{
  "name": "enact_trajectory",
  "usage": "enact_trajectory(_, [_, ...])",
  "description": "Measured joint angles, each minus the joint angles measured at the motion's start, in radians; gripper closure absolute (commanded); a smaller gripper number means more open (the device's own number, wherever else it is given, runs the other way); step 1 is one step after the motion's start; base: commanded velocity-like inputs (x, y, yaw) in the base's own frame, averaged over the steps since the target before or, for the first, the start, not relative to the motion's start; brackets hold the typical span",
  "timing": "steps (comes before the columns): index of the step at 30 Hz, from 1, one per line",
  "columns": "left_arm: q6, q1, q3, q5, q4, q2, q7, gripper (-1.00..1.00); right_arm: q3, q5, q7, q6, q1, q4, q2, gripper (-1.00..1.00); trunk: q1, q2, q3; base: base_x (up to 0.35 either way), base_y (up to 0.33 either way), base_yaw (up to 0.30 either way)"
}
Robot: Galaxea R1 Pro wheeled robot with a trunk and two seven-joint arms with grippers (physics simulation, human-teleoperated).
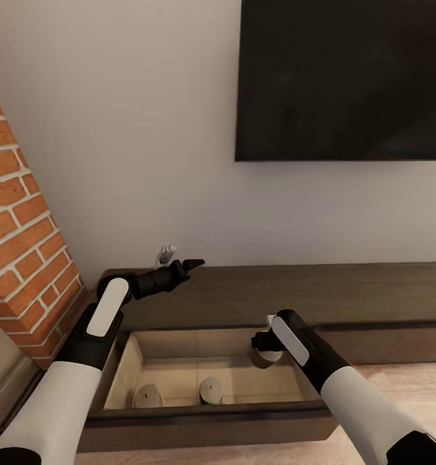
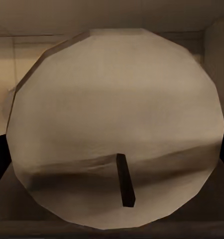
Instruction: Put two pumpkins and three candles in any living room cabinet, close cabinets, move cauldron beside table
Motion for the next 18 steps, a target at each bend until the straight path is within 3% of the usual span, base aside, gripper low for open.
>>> enact_trajectory(6, [0.0, 0.0, 0.0, -0.002, 0.0, 0.001, 0.0, -1.0, 0.0, 0.014, -0.002, -0.002, 0.0, 0.03, 0.0, 1.0, 0.0, 0.0, 0.001, 0.02, 0.011, -0.038])
enact_trajectory(7, [0.0, 0.0, 0.0, -0.003, 0.0, 0.001, 0.0, -1.0, 0.001, 0.01, -0.001, -0.093, 0.0, 0.109, 0.0, 1.0, 0.0, 0.0, 0.001, 0.0, 0.0, 0.0])
enact_trajectory(8, [0.0, 0.0, 0.0, -0.003, 0.0, 0.001, 0.0, -1.0, 0.003, 0.027, -0.002, -0.106, 0.0, 0.16, 0.0, 1.0, 0.0, 0.0, 0.001, 0.0, 0.0, 0.0])
enact_trajectory(10, [0.001, 0.0, 0.0, -0.003, 0.0, 0.001, 0.0, -1.0, 0.027, 0.005, 0.0, -0.143, -0.001, 0.194, 0.012, 1.0, 0.0, 0.0, 0.001, 0.063, 0.035, 0.0])
enact_trajectory(14, [0.001, 0.0, 0.0, 0.001, -0.001, 0.001, 0.0, -1.0, 0.123, 0.011, 0.0, -0.161, -0.002, 0.216, 0.023, 1.0, 0.0, 0.0, 0.001, 0.082, 0.054, 0.0])
enact_trajectory(18, [0.0, 0.0, 0.0, 0.001, 0.0, 0.001, 0.0, -1.0, 0.146, 0.015, 0.0, -0.163, -0.002, 0.213, 0.026, 1.0, 0.0, 0.0, 0.001, 0.014, 0.009, 0.0])
